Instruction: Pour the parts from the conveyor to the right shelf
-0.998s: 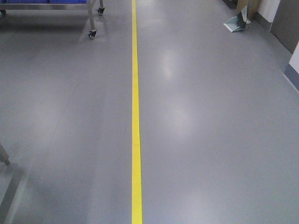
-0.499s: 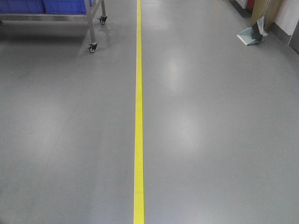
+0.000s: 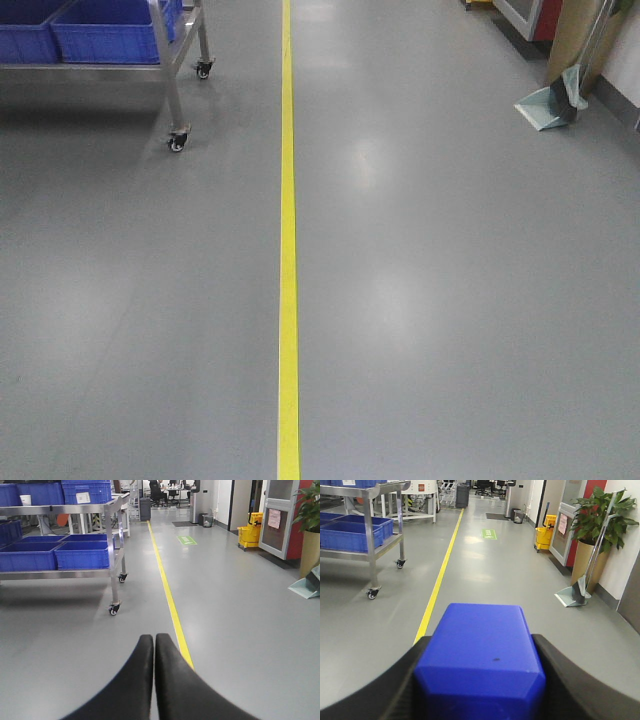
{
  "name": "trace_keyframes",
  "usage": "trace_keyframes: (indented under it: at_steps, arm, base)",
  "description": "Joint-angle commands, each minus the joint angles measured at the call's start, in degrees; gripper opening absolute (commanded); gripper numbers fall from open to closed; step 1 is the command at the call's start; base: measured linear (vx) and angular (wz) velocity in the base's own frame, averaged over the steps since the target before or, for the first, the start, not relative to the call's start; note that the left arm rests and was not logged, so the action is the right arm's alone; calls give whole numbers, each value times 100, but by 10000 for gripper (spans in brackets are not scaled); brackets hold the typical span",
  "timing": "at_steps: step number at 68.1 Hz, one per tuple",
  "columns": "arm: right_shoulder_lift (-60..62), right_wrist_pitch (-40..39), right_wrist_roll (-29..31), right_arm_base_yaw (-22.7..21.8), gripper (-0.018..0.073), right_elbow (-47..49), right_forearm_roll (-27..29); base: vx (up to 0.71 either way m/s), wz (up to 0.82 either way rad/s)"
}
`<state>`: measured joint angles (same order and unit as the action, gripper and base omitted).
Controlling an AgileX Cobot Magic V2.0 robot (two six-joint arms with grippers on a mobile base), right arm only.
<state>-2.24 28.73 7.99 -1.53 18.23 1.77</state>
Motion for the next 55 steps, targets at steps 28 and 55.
trace_keyframes:
  at_steps: [28, 55]
  arm:
    - [-77, -468, 34, -5, -6, 158, -13]
    - [-77, -468, 34, -5, -6, 158, -13]
  base:
    - [64, 11]
    - [62, 52]
